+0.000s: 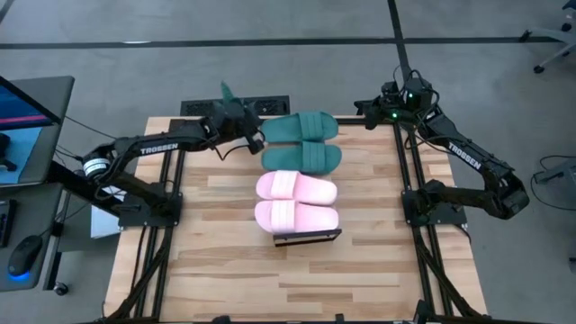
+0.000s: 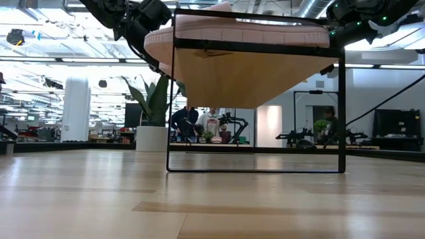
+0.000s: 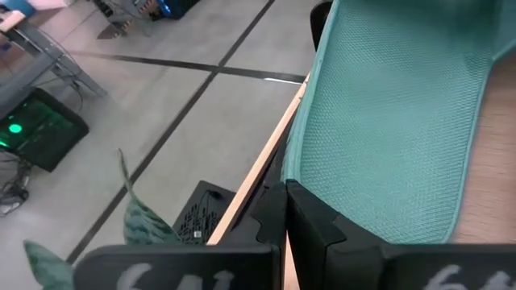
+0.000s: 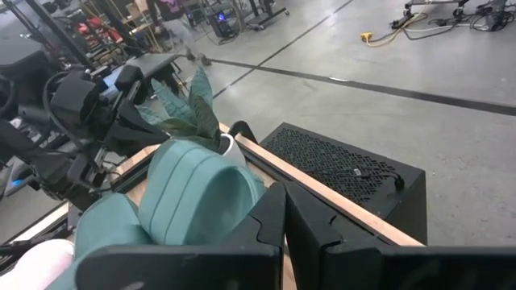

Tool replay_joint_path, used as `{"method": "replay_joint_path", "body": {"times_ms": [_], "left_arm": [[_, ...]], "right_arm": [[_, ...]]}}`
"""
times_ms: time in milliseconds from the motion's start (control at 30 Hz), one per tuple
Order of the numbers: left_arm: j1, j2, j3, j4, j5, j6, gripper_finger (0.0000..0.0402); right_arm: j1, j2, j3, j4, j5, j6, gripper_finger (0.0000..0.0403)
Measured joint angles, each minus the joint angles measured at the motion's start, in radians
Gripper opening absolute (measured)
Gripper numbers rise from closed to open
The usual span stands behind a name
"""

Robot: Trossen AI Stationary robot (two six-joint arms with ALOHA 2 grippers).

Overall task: Pick and place slides into the shelf
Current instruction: Adjust the slippers on the shelf

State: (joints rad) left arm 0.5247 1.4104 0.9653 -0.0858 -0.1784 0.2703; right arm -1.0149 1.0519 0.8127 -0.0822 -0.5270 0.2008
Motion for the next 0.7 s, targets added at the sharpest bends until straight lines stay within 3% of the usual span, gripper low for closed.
{"method": "replay_joint_path", "body": {"times_ms": [700], "left_arm": [[-0.075,-0.009,0.067,-0.118,0.006,-0.008,0.0]], "right_arm": [[0.0,0.0,0.0,0.0,0.0,-0.013,0.0001]]}}
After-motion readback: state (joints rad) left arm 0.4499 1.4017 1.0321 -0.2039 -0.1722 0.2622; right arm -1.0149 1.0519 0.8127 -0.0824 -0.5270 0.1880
